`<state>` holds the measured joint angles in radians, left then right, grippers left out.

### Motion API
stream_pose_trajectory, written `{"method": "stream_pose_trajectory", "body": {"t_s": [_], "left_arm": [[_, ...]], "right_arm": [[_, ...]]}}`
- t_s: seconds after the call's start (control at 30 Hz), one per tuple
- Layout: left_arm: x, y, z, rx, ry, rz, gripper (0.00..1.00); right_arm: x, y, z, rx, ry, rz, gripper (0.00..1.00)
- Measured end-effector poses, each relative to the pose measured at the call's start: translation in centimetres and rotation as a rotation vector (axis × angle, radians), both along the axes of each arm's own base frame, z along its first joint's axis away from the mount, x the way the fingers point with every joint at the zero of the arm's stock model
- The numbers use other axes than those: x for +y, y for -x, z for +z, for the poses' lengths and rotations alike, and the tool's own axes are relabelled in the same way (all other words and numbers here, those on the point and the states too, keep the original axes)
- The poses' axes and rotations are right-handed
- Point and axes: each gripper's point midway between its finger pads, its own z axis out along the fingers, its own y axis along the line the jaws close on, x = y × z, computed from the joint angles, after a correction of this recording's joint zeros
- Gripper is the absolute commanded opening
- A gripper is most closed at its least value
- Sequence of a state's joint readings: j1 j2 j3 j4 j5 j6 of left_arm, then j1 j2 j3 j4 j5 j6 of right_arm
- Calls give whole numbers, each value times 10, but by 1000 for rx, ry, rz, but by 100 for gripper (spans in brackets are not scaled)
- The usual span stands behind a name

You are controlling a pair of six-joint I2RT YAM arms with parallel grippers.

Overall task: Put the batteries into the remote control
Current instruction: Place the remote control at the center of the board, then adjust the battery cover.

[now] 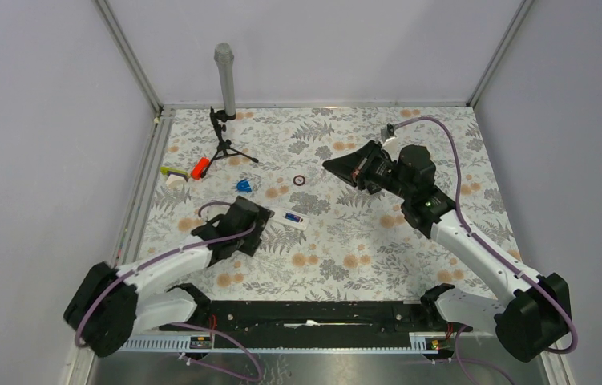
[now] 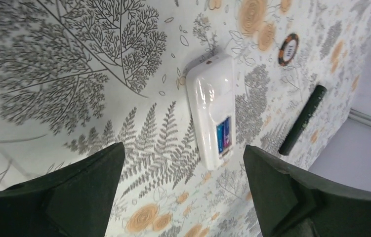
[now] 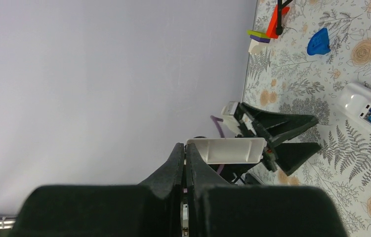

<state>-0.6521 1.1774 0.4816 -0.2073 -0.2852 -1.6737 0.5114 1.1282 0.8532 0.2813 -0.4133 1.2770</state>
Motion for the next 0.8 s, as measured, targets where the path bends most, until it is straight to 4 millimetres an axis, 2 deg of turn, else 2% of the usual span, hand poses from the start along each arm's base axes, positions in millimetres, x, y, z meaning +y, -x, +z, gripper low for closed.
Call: {"method": "stream_pose_trajectory", "body": {"t_s": [0.13, 0.27, 0.47, 0.63, 0.8], "left_arm": [[13, 10, 30, -75, -42, -52, 99], [15, 1, 76, -241, -101, -143, 99], [-3, -23, 145, -497, -156, -328, 99], [-18, -52, 202, -675, -63, -442, 99], [-48, -54, 247, -786, 67, -599, 99]], "right_arm": [[-3, -3, 0, 3, -2, -11, 0], [-4, -6, 7, -6, -11, -19, 0], [-5, -12, 35, -59, -38, -26, 0], [-5, -12, 63, -120, -69, -20, 0], [-5, -7, 100, -210, -117, 2, 0]]}}
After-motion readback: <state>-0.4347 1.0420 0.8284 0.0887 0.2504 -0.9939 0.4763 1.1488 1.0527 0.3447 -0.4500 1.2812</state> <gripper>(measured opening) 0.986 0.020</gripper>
